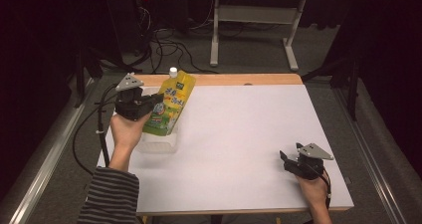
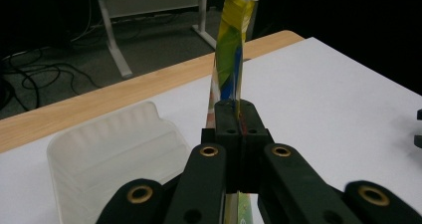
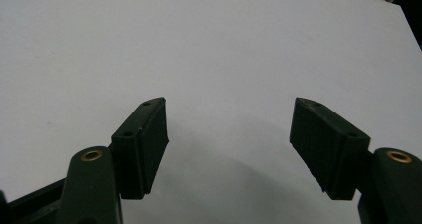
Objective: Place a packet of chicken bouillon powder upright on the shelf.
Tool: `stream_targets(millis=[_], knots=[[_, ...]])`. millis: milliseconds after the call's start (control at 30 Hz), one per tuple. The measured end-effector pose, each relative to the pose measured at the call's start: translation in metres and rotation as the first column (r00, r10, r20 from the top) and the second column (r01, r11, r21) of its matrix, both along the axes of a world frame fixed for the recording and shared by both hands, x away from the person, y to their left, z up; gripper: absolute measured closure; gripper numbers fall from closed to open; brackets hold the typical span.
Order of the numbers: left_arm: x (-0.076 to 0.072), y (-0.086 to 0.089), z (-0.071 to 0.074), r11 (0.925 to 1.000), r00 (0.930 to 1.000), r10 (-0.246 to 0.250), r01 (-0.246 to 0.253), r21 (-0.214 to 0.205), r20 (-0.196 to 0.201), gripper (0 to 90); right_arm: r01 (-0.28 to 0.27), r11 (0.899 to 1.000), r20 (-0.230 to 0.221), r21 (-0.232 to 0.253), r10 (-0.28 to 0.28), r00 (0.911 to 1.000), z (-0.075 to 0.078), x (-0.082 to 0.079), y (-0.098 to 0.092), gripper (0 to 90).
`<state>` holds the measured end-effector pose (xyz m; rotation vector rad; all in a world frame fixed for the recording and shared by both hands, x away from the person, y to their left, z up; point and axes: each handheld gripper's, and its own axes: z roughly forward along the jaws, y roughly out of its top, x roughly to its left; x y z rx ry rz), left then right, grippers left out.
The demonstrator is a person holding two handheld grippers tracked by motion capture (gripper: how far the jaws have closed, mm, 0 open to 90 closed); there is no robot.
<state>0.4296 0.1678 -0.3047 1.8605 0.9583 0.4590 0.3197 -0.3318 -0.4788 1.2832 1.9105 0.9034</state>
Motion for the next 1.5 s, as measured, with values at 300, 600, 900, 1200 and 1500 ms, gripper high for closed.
stream_targets(millis=[300, 600, 900, 1200, 1500], knots=[[0.006, 0.004, -0.011, 0.9995, 0.9998, 0.016, -0.016, 0.029, 0.010, 90.0, -0.002, 1.000, 0.001, -0.007, 0.002, 1.0000, 0.000, 0.000, 0.000, 31.7], [0.007, -0.003, -0.022, 0.9995, 0.9996, -0.014, 0.013, 0.029, 0.026, 90.0, -0.002, 1.000, 0.000, -0.015, 0.002, 1.0000, 0.000, 0.000, 0.001, 31.7], [0.007, -0.008, -0.032, 0.9981, 0.9986, -0.020, 0.017, 0.060, 0.048, 90.0, -0.004, 1.000, 0.003, -0.012, 0.004, 1.0000, 0.000, 0.000, 0.001, 31.7], [0.008, -0.005, -0.041, 0.9967, 0.9989, -0.029, 0.026, 0.077, 0.036, 90.0, -0.002, 1.000, 0.000, -0.015, 0.002, 1.0000, 0.000, 0.000, 0.001, 31.7], [0.005, 0.008, -0.047, 0.9959, 0.9997, -0.017, 0.016, 0.089, 0.015, 90.0, -0.004, 1.000, -0.001, -0.019, 0.004, 1.0000, 0.000, 0.000, 0.001, 31.7]])
